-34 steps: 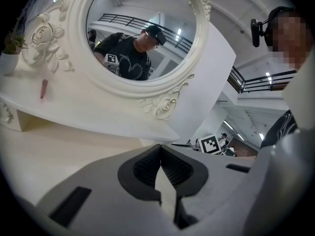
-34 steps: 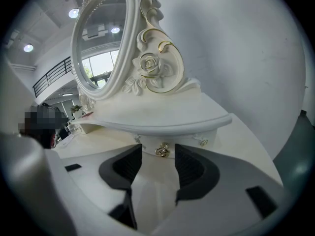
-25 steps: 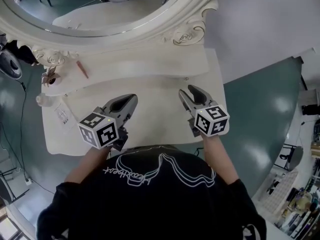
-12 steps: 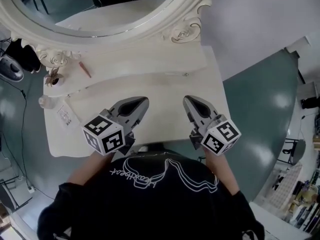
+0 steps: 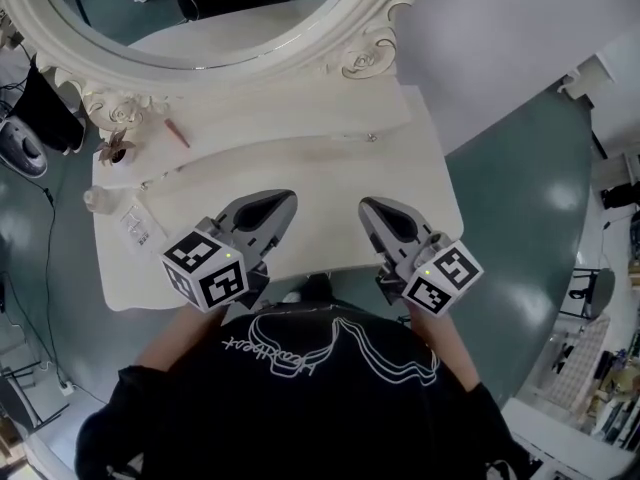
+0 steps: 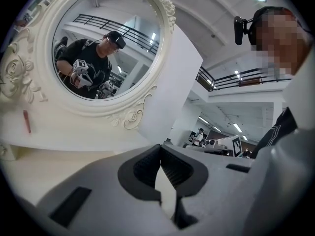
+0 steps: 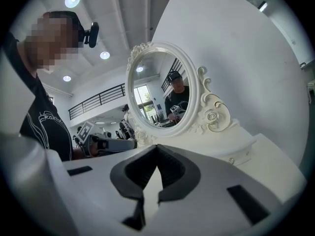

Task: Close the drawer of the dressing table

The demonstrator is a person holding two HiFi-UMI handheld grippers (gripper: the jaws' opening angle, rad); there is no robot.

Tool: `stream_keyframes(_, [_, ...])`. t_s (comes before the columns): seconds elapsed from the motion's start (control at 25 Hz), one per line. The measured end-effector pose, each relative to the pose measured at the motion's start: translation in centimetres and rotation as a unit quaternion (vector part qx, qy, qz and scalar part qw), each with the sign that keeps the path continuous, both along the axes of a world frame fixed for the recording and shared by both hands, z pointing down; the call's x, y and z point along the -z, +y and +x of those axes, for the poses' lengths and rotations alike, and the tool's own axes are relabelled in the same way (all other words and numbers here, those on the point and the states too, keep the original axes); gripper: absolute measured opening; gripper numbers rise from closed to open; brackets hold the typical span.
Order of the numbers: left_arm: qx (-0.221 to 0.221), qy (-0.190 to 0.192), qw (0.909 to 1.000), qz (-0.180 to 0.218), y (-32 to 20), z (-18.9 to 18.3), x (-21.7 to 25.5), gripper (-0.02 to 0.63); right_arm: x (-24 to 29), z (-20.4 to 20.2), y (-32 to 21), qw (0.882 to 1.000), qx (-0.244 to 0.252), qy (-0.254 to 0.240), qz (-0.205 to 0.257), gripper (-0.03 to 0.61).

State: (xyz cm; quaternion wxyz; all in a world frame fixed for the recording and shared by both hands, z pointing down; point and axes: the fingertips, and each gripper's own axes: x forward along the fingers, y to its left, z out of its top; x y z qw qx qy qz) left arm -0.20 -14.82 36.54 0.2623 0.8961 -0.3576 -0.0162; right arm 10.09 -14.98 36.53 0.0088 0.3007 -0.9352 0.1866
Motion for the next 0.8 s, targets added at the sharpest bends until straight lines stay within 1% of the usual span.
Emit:
stream_keyframes(0.48, [-0.016,-0.007,0.9998,0.003,1.8,0.1,-0.6,0.004,-0.7,-0.2,2.0,1.000,-0.015,0.006,-0.009,0.003])
stream_keyframes(0.8, [-0.020,-0.009,0.9998,0.002,1.5,0.2,-1.1,0.004,-1.4,0.0,2.1,1.000,-0.021,0.006,-0.015,0.003])
